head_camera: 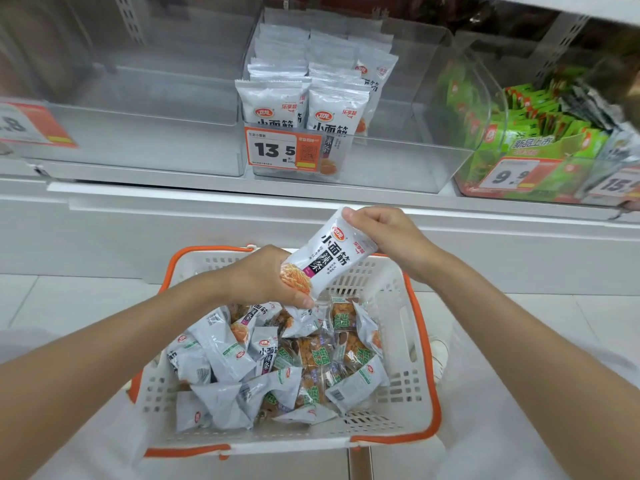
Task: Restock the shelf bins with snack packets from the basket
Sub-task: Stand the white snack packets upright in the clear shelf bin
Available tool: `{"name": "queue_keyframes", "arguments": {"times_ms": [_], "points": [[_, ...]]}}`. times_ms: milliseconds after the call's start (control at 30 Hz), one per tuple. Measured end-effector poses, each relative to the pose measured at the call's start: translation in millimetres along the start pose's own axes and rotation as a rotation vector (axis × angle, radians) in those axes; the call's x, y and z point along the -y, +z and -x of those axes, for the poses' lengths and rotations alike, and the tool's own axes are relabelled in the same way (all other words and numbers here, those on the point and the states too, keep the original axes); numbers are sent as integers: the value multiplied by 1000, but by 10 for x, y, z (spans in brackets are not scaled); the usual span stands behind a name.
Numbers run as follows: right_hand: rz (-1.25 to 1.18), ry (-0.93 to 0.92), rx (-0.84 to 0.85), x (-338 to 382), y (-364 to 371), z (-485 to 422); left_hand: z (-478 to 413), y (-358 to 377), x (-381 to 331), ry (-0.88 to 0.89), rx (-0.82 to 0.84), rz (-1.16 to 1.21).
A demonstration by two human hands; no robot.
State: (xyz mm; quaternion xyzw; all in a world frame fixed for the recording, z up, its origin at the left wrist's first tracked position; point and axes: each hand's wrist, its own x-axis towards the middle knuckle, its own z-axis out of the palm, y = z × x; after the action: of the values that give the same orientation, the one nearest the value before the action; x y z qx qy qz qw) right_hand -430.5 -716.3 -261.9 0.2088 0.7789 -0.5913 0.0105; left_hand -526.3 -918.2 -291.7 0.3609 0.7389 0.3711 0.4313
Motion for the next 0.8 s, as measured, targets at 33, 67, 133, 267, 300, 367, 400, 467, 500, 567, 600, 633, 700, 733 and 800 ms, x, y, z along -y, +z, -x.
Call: {"name": "queue_keyframes", "arguments": {"times_ms": [33, 67, 133, 267, 300, 367, 400, 467, 500, 567, 600, 633, 700, 733, 800], "points": [[42, -37, -67, -5, 83, 5, 0, 14, -21, 3, 9, -9], [76, -82, -145, -27, 152, -2, -6, 29, -33, 5, 17, -13], [117, -167, -277, -69, 216, -26, -16, 47, -47, -2, 17, 0], [138, -231, -356, -89, 168, -71, -11, 58, -58, -33, 17, 28], [160, -245, -369, -95, 163, -71, -7, 64, -62, -37, 19, 24], [212, -281, -393, -131, 162, -75, -1, 84, -77, -43, 9, 25], [234, -293, -408, -156, 154, -78, 1, 93, -85, -37, 4, 36], [285, -320, -438, -182, 116, -86, 8, 99, -117, -16, -7, 69], [311, -336, -449, -180, 95, -92, 13, 99, -134, -13, -11, 85], [347, -359, -459, -156, 59, -113, 16, 95, -167, -13, -19, 103], [356, -363, -459, -144, 46, -128, 14, 95, -186, -11, -22, 108], [363, -365, -459, -124, 33, -140, 6, 94, -194, -5, -27, 109], [403, -383, -458, -97, -2, -162, -11, 92, -215, 0, -30, 109], [444, -403, -460, -100, -25, -182, -14, 88, -224, 0, -32, 108], [542, -437, -456, -101, -42, -206, -19, 81, -231, 0, -24, 98]]}}
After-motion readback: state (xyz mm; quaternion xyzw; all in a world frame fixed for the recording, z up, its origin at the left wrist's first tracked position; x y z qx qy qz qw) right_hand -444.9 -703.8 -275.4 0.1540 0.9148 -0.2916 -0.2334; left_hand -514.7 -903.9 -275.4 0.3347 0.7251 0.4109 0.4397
